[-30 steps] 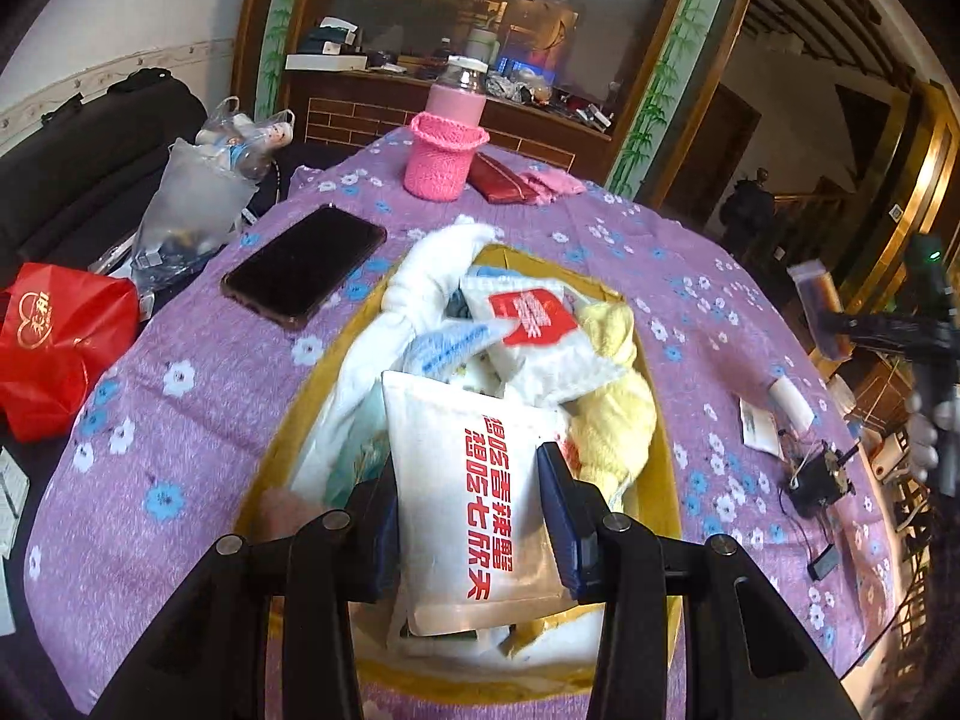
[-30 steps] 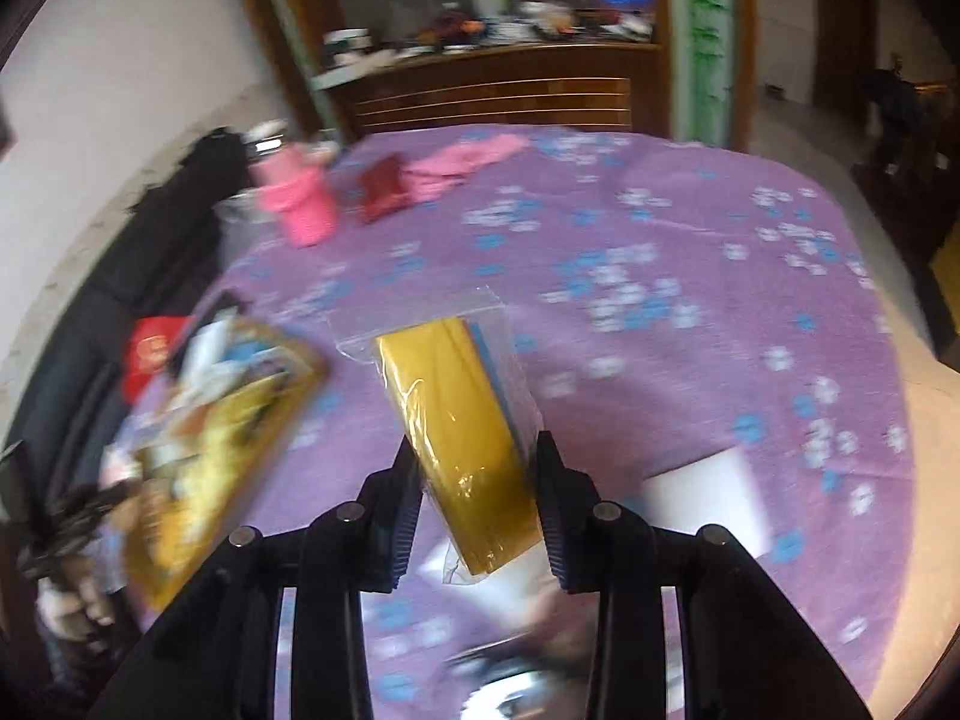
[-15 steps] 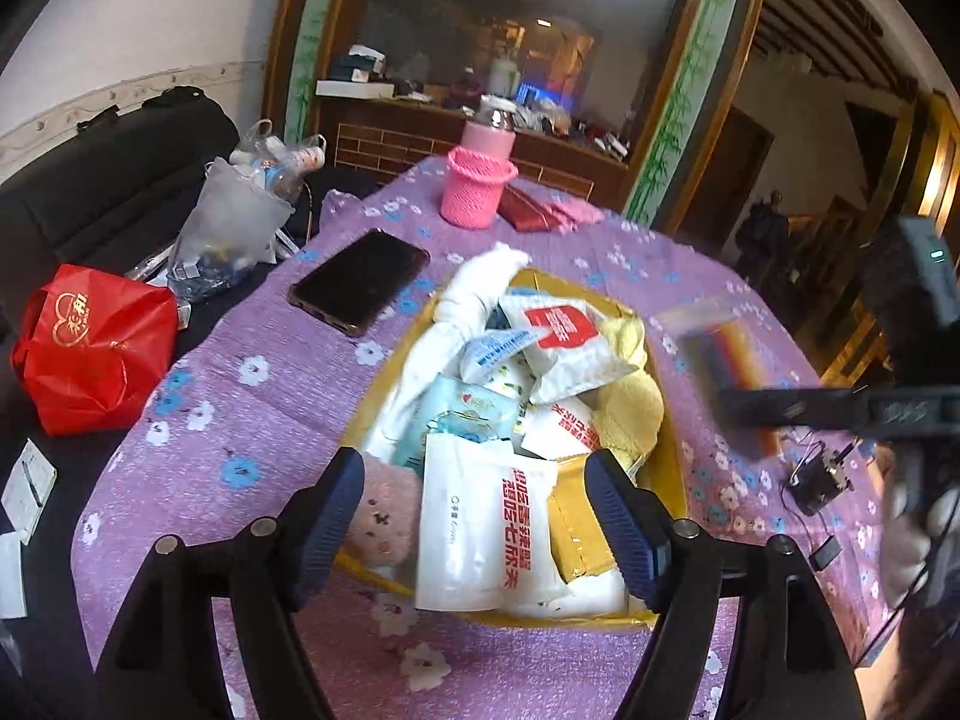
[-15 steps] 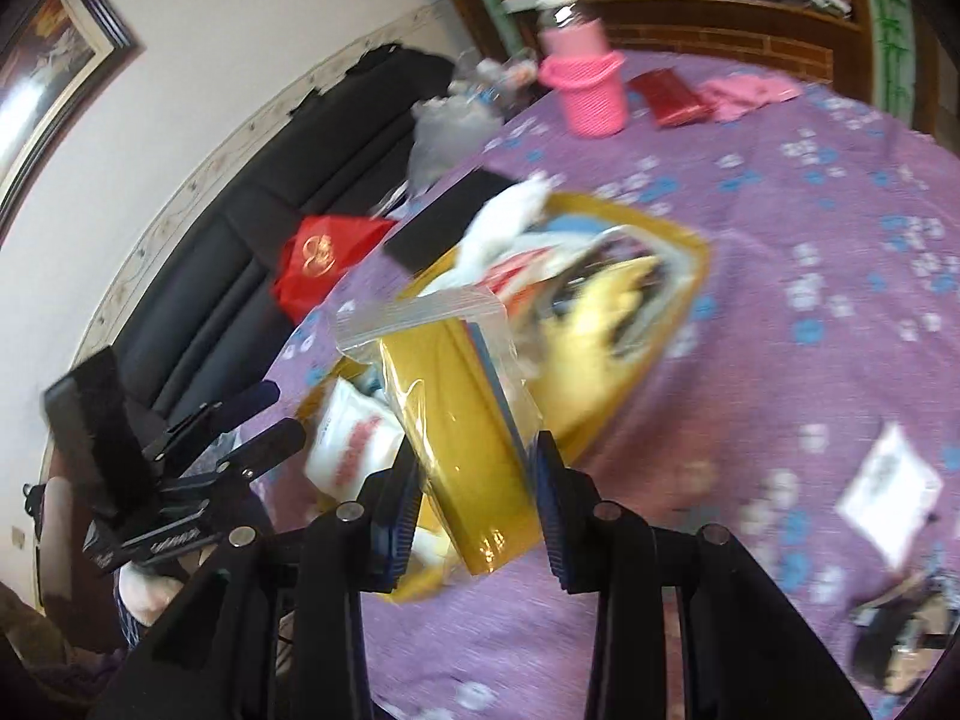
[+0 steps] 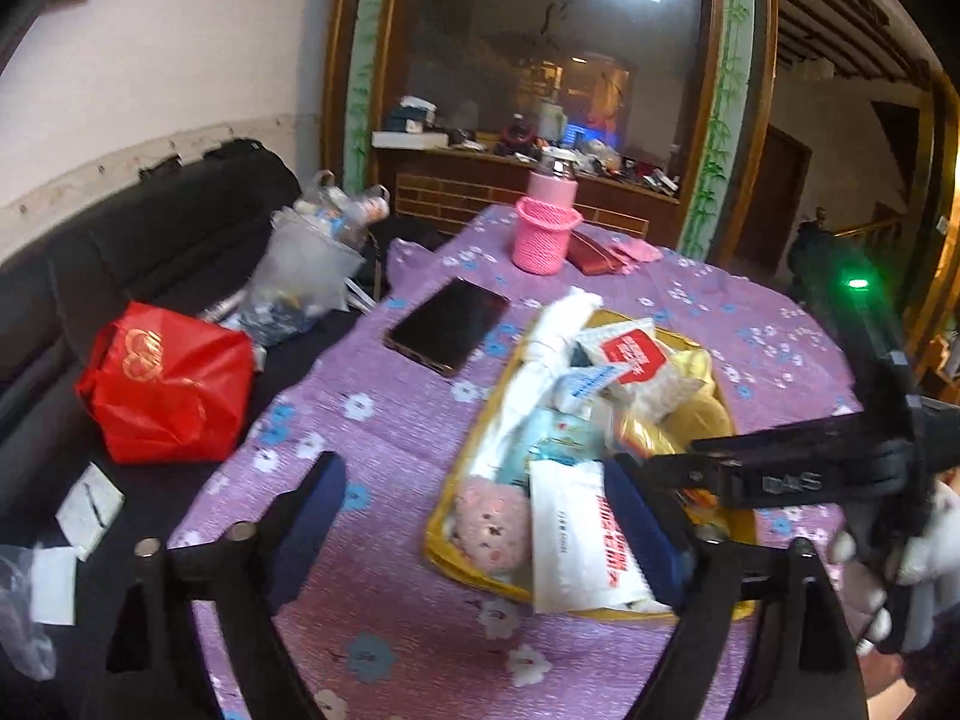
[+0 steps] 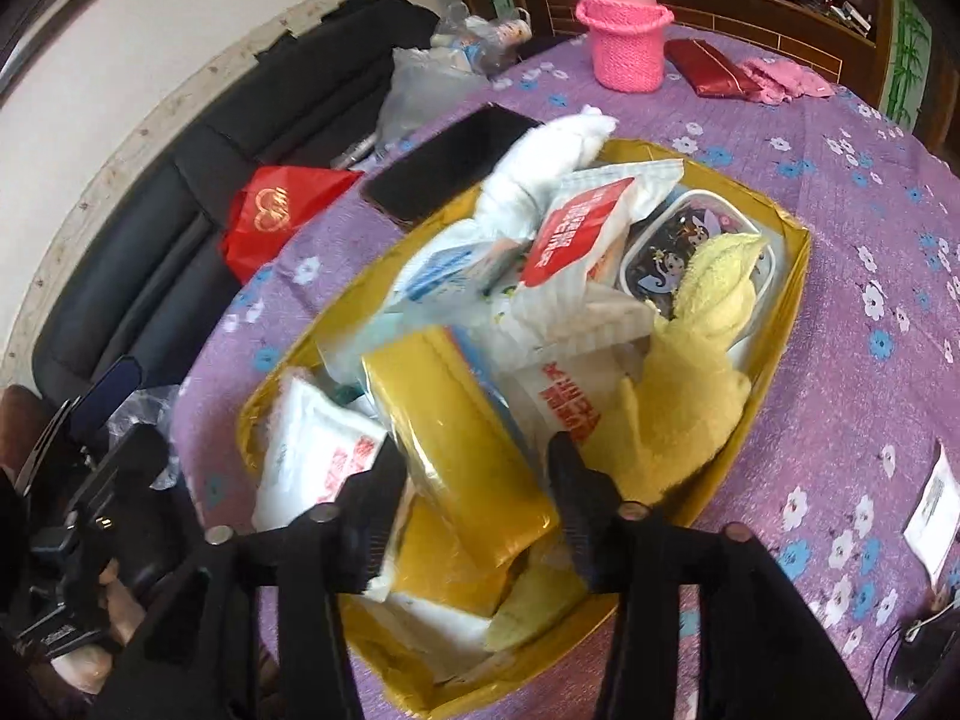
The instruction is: Organize soft objects
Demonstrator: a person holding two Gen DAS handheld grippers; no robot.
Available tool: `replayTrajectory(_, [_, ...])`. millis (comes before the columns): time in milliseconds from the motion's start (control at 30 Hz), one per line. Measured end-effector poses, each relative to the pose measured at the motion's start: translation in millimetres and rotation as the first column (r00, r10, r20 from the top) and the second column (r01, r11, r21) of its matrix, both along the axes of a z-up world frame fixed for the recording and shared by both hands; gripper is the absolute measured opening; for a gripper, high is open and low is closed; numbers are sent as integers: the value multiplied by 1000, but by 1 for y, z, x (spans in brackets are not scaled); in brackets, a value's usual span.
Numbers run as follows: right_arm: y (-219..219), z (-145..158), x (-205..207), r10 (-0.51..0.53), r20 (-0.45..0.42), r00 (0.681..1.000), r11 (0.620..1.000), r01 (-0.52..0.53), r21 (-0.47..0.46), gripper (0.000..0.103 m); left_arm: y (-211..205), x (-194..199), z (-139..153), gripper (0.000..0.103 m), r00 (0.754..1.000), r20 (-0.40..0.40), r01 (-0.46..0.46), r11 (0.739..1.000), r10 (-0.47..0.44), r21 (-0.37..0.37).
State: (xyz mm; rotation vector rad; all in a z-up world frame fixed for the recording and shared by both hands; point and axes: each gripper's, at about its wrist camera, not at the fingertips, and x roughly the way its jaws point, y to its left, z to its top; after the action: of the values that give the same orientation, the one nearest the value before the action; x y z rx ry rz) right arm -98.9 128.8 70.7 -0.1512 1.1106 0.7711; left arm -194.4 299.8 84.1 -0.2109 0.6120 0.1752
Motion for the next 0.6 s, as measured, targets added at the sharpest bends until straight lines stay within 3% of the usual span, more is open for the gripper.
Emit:
replayTrajectory(33, [-4, 4, -4, -5, 17, 1000, 1000, 5, 15, 61, -1, -1, 0, 95, 1000, 6, -14, 1000, 14, 19])
replayTrajectory(233, [-40, 28, -28, -52, 130, 990, 994, 39, 99, 73, -8, 1, 2, 96, 998, 9, -66, 993, 66, 102])
replayTrajectory(600, [-79, 27, -60, -97, 242, 965, 993, 77, 92, 76, -38, 7, 4, 98, 993, -30, -105, 974, 114, 201])
